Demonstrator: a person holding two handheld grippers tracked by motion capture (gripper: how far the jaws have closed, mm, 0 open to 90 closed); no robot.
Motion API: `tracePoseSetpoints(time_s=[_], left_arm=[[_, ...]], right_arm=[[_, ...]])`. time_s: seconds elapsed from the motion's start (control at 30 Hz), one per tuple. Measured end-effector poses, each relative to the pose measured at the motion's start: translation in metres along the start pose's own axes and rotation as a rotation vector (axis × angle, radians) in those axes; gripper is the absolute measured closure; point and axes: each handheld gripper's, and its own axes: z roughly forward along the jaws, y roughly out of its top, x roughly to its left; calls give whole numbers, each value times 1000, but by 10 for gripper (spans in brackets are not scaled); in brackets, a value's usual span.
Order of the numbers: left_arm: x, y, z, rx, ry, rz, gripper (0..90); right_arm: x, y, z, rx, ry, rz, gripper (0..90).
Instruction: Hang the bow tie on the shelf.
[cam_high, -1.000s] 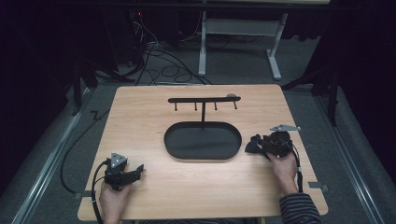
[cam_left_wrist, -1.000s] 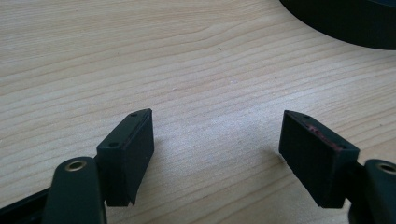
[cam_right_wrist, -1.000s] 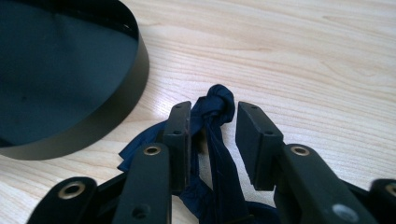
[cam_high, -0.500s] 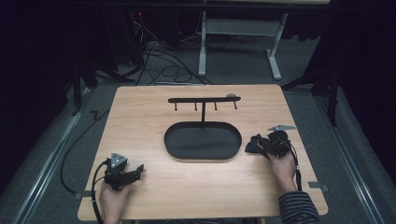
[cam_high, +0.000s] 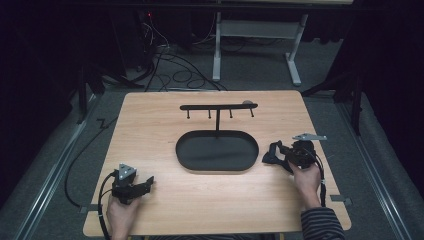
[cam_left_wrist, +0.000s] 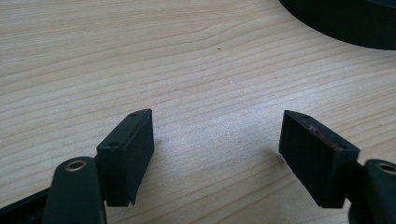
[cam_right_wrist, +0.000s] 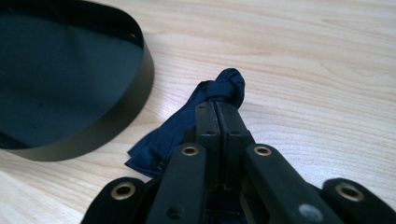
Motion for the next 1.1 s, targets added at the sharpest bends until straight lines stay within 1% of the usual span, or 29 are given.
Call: tracePoseSetpoints(time_s=[0.07,0.2,0.3,0.33,0.4,0.53,0.57,0.6,0.63,0.73,0.77,0.83,0.9,1.1], left_arm=[[0,0,0,0,0,1,269],[0,0,0,3,2,4,270],[0,0,0,8,4,8,271],[0,0,0,8,4,8,271],[-1,0,0,6,4,6,271],[-1,0,0,5,6,6,271],[-1,0,0,6,4,6,271],[-1,0,0,6,4,6,270],[-1,0,0,6,4,6,271],[0,0,0,8,4,8,271],[0,0,0,8,4,8,271],[0,0,0,8,3,8,271],[0,0,0,4,2,5,270],[0,0,0,4,3,5,270]], right_arm=[[0,0,-5,-20,8,-1,900],[2,2,-12,-36,13,-2,900],[4,4,-17,-50,18,-12,900],[7,6,-22,-65,23,-22,900],[9,7,-26,-79,28,-37,900],[13,9,-32,-91,38,-48,900],[15,10,-35,-104,62,-45,900],[15,11,-36,-111,73,-41,900],[16,11,-38,-116,79,-37,900],[20,13,-42,-126,89,-45,900],[21,13,-43,-130,90,-56,900],[23,14,-44,-129,92,-59,900],[28,16,-48,-138,98,-78,900],[38,18,-53,-158,118,-106,900]])
